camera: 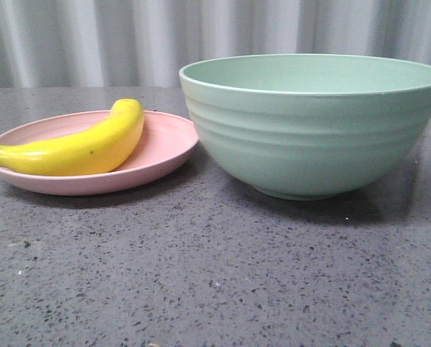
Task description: Transfer banana from pink plate to green bowl
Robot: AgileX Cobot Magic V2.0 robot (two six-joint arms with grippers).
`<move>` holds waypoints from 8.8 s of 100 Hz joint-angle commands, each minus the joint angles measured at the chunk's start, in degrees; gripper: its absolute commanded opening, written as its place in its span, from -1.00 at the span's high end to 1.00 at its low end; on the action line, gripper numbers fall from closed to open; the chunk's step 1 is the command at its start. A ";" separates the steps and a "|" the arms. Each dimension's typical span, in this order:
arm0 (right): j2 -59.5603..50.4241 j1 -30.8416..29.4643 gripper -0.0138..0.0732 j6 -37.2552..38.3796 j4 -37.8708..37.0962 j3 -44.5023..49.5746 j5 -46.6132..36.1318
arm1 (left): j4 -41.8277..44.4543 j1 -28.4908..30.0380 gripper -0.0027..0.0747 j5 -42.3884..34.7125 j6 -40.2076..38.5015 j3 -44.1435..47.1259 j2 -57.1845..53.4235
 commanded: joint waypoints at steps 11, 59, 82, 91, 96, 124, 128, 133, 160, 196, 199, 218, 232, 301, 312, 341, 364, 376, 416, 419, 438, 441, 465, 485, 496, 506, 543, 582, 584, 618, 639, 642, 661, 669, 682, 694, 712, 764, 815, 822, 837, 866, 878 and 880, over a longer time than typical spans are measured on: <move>-1.07 -0.32 0.83 -0.16 -0.92 1.30 -0.99 | -0.24 0.01 0.98 -4.24 -0.09 0.37 -1.12; -1.07 -0.32 0.83 -0.16 -0.92 1.30 -0.99 | -0.24 0.01 0.98 -4.24 -0.09 0.37 -1.12; -1.07 -0.32 0.83 -0.16 -0.92 1.30 -0.99 | -0.24 0.01 0.98 -6.49 -0.09 0.37 -1.12; -1.07 -0.32 0.83 -0.16 -0.92 1.30 -1.77 | -0.24 0.01 0.98 -8.16 -0.09 0.37 -1.12; -1.07 -0.32 0.83 -0.16 -0.58 1.30 -2.86 | -0.32 0.01 0.98 -8.63 -0.09 0.37 -1.12; -1.07 -0.32 0.83 -0.16 -0.26 1.30 -12.61 | -3.72 0.01 0.98 -9.10 -0.09 0.37 -1.12; -1.07 -0.32 0.83 -0.16 -0.26 1.30 -12.61 | -4.16 0.01 0.98 -9.39 -0.09 0.37 -1.12; -1.07 -0.32 0.83 -0.16 -0.26 1.30 -12.50 | -5.78 0.01 0.98 -10.22 -0.09 0.37 -1.12; -1.07 -0.32 0.83 -0.16 -0.26 1.30 -14.24 | -6.73 0.01 0.98 -16.40 -0.09 0.37 -1.12; -1.07 -0.32 0.83 -0.16 -0.26 1.30 -15.00 | -8.09 0.01 0.98 -18.23 -0.09 0.37 -1.12; -1.07 -0.32 0.83 -0.16 -0.26 1.30 -15.00 | -8.09 0.01 0.98 -18.23 -0.09 0.37 -1.12; -1.07 -0.32 0.83 -0.16 -0.26 1.30 -15.00 | -8.09 0.01 0.98 -18.23 -0.09 0.37 -1.12; -1.07 -0.32 0.83 -0.16 -0.26 1.30 -15.00 | -8.09 0.01 0.98 -18.23 -0.09 0.37 -1.12; -1.07 -0.32 0.83 -0.16 -0.26 0.42 -15.89 | -8.49 0.01 0.98 -18.90 -0.09 -0.23 -1.12; -0.20 -0.32 0.83 -0.16 -0.26 -1.79 -14.09 | -8.63 0.01 0.98 -20.44 -0.09 -2.16 -0.70; 10.72 -0.32 0.82 -0.16 -0.26 -11.12 -9.81 | -8.72 0.01 0.98 -18.23 -0.09 -12.02 8.11; 22.03 -0.32 0.82 -0.16 1.37 -20.21 -2.78 | -8.72 0.01 0.98 -19.73 -0.09 -16.87 17.72; 24.75 -0.32 0.82 -0.16 1.37 -21.08 -5.97 | -8.72 -0.11 0.92 -22.15 -0.09 -16.99 21.13; 25.73 -0.32 0.82 -0.16 1.37 -20.98 -6.27 | -8.72 -4.09 -0.18 -24.21 -0.09 -20.17 27.99; 25.73 -0.32 0.82 -0.16 1.37 -20.98 -6.27 | -8.72 -4.76 -0.18 -22.12 -0.09 -21.32 29.34; 25.73 -0.32 0.82 -0.16 1.37 -20.98 -6.27 | -8.72 -11.20 -0.18 -14.70 -0.09 -29.23 38.67; 25.73 -0.32 0.82 -0.16 1.37 -20.98 -6.27 | -8.72 -12.26 -0.18 -13.66 -0.09 -30.68 40.23; 25.73 -0.32 0.82 -0.16 1.37 -20.98 -6.27 | -8.72 -21.41 -0.18 -4.98 -0.09 -40.59 54.39; 25.73 -0.32 0.82 -0.16 1.37 -20.98 -6.27 | -8.72 -28.19 -0.18 0.34 -0.09 -48.58 65.37; 25.73 -0.32 0.82 -0.16 1.37 -20.98 -6.27 | -8.72 -31.44 -0.18 3.59 -0.09 -52.01 69.93; 25.73 -0.32 0.82 -0.16 1.37 -20.98 -6.27 | -8.72 -32.86 -0.18 8.03 -0.09 -54.99 73.52; 25.73 -0.32 0.82 -0.16 1.37 -20.98 -6.27 | -8.56 -32.97 -0.18 10.96 -0.09 -57.41 80.69; 25.73 -0.32 0.82 -0.16 1.37 -20.98 -6.27 | -8.56 -32.97 0.08 10.72 -0.09 -57.41 82.63; 25.73 -0.32 0.82 -0.16 1.37 -20.98 -6.27 | -8.56 -32.97 0.12 10.72 -0.09 -57.41 82.63; 25.73 -0.32 0.82 -0.16 1.37 -20.98 -7.86 | -8.56 -32.97 0.42 12.32 -0.09 -60.05 82.33; 26.23 -0.06 0.82 -0.16 3.04 -23.88 -3.49 | -8.85 -33.11 0.42 16.40 0.11 -65.45 80.54; 26.89 0.34 0.82 -0.26 2.93 -24.95 -1.26 | -8.85 -33.11 0.42 16.99 0.11 -66.17 80.06; 32.68 4.56 0.82 -2.83 3.05 -33.53 10.22 | -9.00 -35.07 0.42 18.76 0.66 -70.66 77.32; 35.80 7.05 0.82 -2.83 3.83 -37.91 14.21 | -9.24 -37.66 0.42 19.43 1.80 -72.27 77.00; 41.30 11.96 0.64 -2.83 8.34 -44.21 17.49 | -9.24 -42.34 0.42 19.53 2.22 -73.14 76.90; 46.28 15.64 0.18 -2.83 16.95 -49.13 17.72 | -9.24 -45.89 0.42 19.53 2.22 -73.14 76.90; 54.77 19.91 -0.32 -2.83 29.55 -55.02 17.76 | -12.98 -49.38 0.42 19.00 2.97 -73.14 77.00; 69.54 22.64 -0.30 -3.18 43.18 -61.65 14.59 | -13.47 -51.80 0.42 18.93 3.05 -73.14 77.32; 69.64 22.64 0.69 -3.18 43.18 -61.65 13.07 | -12.94 -51.80 0.07 18.93 3.05 -73.14 77.77; 69.64 22.64 0.84 -3.18 43.31 -61.65 13.07 | -12.82 -51.80 0.00 18.93 3.05 -73.23 77.77; 69.64 22.64 0.84 -3.18 44.06 -61.65 12.64 | -11.42 -51.68 0.00 19.19 3.05 -74.55 77.64; 69.39 18.75 0.84 -3.71 40.94 -61.65 7.81 | -10.21 -51.68 0.01 20.49 3.05 -78.69 77.64; 69.50 17.95 0.84 -3.83 36.03 -61.65 4.30 | -10.21 -51.68 0.01 20.28 3.05 -79.15 77.64; 69.59 17.95 0.84 -3.83 35.50 -61.65 3.96 | -10.21 -51.68 0.01 20.28 3.05 -79.15 77.64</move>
